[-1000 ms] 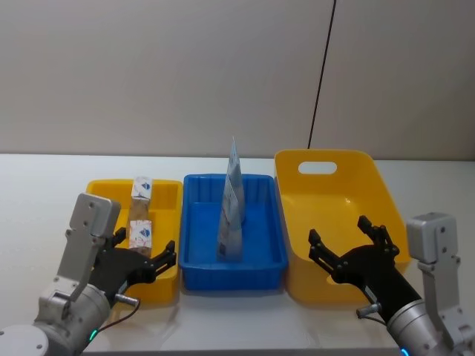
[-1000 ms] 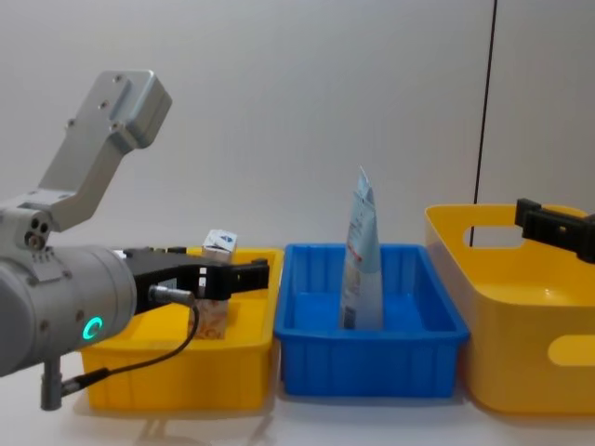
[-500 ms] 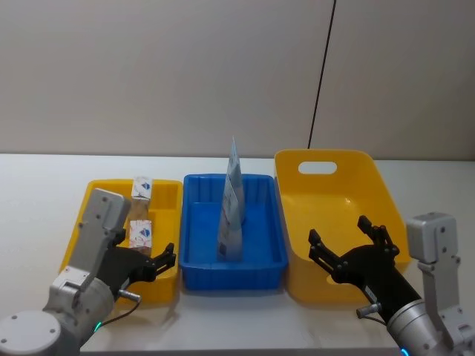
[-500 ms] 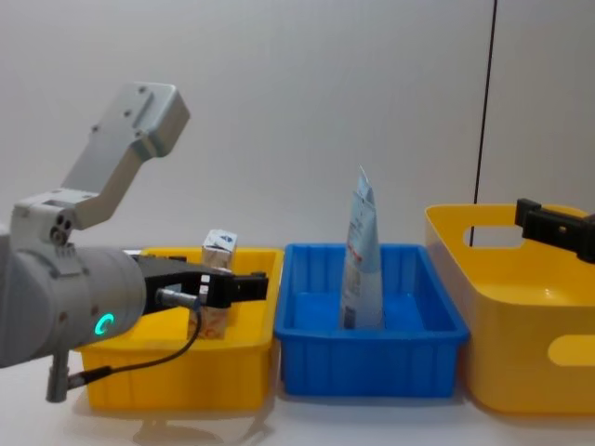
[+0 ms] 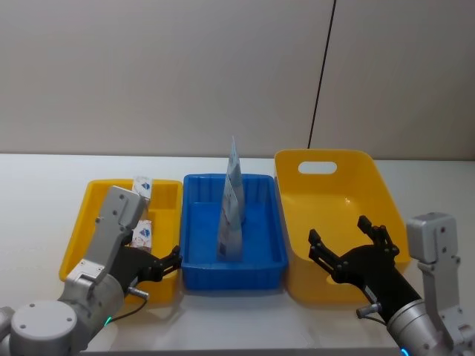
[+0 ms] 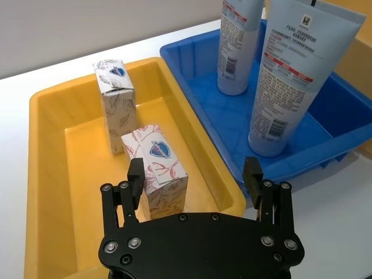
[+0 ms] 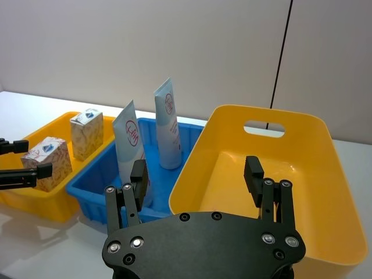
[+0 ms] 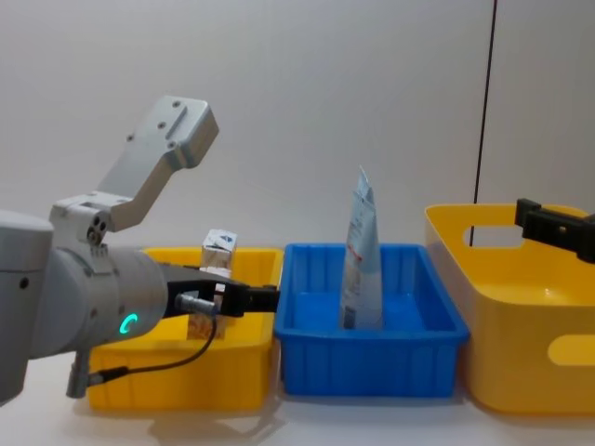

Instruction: Bimanual collaborative sorting of washing and personal care products

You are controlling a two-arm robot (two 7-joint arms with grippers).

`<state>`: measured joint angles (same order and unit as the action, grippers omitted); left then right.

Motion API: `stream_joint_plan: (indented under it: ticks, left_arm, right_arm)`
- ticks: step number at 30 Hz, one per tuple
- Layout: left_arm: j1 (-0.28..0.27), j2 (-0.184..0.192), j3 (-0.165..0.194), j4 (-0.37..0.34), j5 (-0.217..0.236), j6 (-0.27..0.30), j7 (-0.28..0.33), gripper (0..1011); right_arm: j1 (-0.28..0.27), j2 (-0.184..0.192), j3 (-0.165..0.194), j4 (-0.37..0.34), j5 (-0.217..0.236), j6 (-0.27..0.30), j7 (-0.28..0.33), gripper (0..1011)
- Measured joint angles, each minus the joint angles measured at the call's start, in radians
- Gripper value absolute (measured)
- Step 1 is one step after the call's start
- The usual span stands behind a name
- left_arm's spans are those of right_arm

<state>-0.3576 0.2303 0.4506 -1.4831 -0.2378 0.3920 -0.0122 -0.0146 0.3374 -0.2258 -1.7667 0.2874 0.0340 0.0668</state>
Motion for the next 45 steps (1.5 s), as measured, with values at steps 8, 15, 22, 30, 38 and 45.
stream_joint_plan:
  ticks: [8,15,22,30,38,45]
  left_arm:
    - [0.008,-0.003,-0.005,-0.003,0.015,0.001,0.017,1001]
    - [0.021,-0.002,-0.017,-0.019,0.026,0.000,0.032,1001]
    - [0.031,-0.006,-0.030,-0.026,0.028,-0.015,0.038,1001]
    - [0.036,-0.021,-0.047,-0.011,0.020,-0.054,0.031,1002]
    - [0.032,-0.036,-0.063,0.021,0.008,-0.095,0.015,1002]
    - [0.030,-0.045,-0.074,0.045,0.003,-0.119,0.007,1001]
  right_arm:
    - [0.000,0.000,0.000,0.000,0.000,0.000,0.000,1003]
    - [0.000,0.000,0.000,0.000,0.000,0.000,0.000,1003]
    - [0.000,0.000,0.000,0.000,0.000,0.000,0.000,1003]
    - [0.000,0.000,0.000,0.000,0.000,0.000,0.000,1003]
    - [0.000,0.000,0.000,0.000,0.000,0.000,0.000,1003]
    - [0.000,0.000,0.000,0.000,0.000,0.000,0.000,1003]
